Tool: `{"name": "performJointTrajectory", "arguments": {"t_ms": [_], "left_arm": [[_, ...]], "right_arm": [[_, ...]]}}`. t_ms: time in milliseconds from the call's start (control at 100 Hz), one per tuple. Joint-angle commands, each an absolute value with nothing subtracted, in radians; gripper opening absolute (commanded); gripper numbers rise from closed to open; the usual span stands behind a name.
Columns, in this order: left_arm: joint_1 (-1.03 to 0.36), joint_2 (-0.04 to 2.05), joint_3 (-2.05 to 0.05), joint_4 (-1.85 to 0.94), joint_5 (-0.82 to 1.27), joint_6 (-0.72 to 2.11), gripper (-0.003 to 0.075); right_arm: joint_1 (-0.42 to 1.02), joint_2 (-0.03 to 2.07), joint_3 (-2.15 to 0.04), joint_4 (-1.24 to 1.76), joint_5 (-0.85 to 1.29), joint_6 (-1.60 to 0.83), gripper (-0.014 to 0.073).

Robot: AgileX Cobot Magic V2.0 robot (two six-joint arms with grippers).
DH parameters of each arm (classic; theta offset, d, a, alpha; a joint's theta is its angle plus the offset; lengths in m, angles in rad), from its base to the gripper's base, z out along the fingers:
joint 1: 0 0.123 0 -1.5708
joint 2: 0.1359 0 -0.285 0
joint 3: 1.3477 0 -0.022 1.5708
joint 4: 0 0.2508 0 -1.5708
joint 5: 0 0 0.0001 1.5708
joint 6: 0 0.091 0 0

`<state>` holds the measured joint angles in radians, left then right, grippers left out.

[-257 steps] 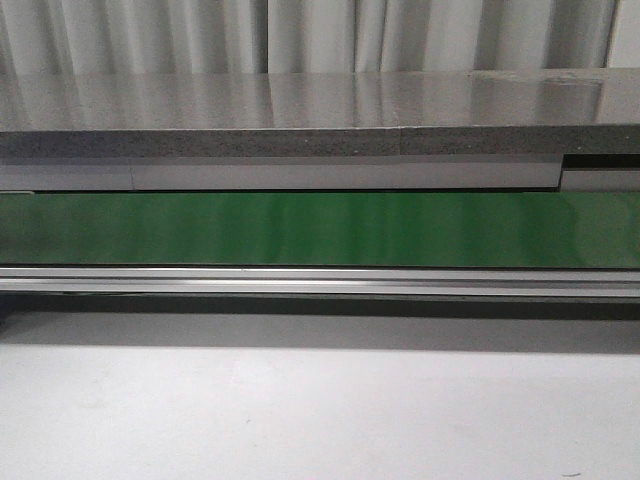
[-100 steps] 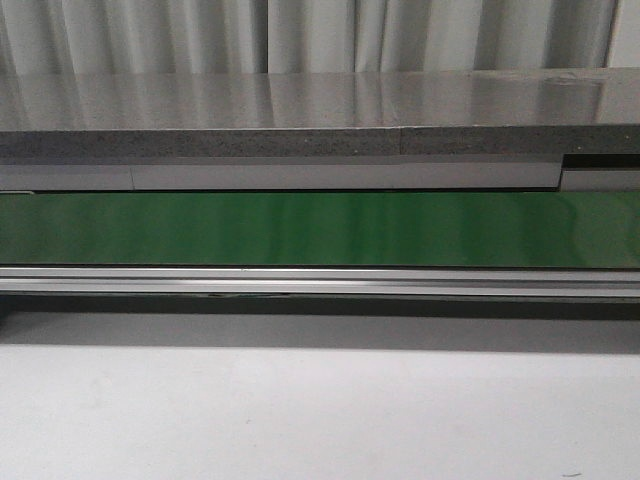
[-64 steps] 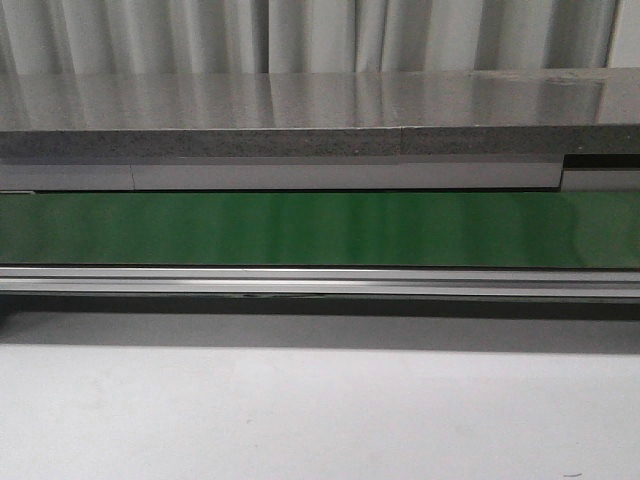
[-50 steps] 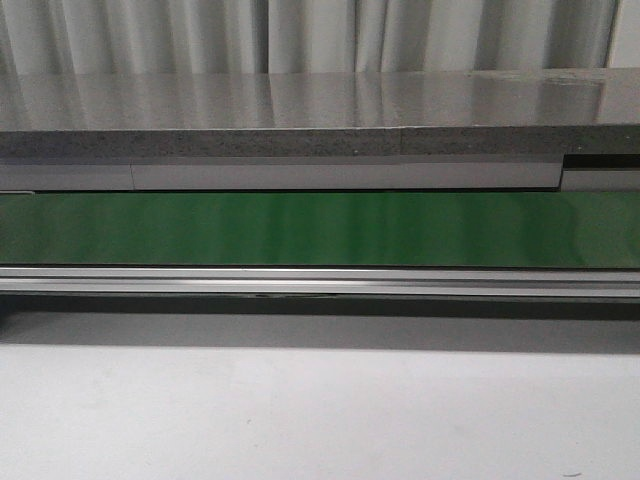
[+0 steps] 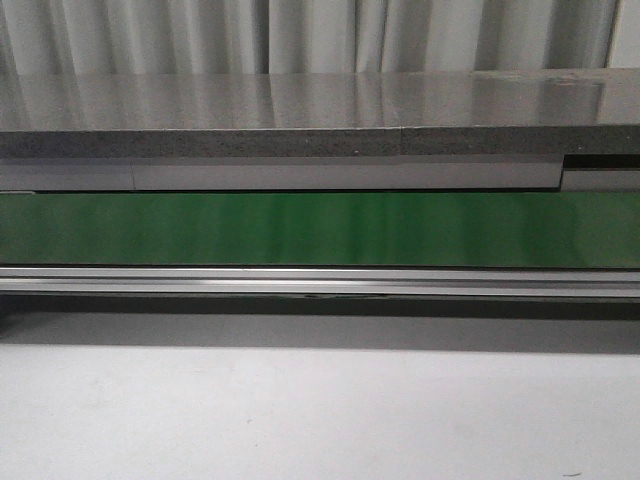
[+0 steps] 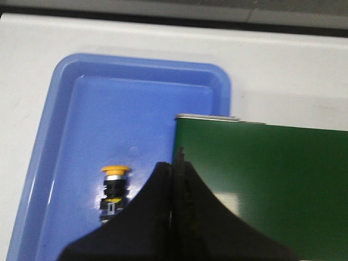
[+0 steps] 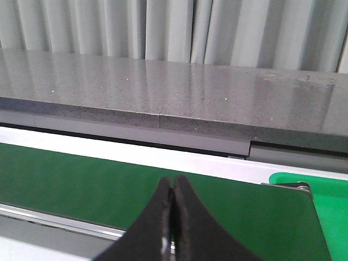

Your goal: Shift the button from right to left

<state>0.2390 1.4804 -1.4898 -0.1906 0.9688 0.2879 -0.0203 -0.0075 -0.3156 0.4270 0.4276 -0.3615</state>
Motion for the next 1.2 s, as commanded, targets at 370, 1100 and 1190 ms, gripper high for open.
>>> {"name": "performJointTrajectory", "arguments": {"t_ms": [370, 1100, 1190], "left_arm": [[-0.017, 1.138, -1.262, -0.239, 0.777, 0.287, -0.002], [-0.129, 0.57, -0.717, -0.318, 0.502, 0.285, -0.002], [-0.12, 0.53, -0.675, -0.316, 0.493, 0.285, -0.002]], "right_arm": [[-0.02, 0.006, -0.341, 0.437, 0.352, -0.372, -0.0058], [-0.02, 0.006, -0.341, 0.437, 0.352, -0.372, -0.0058], [-0.02, 0.006, -0.341, 0.437, 0.352, -0.372, -0.0058]]}}
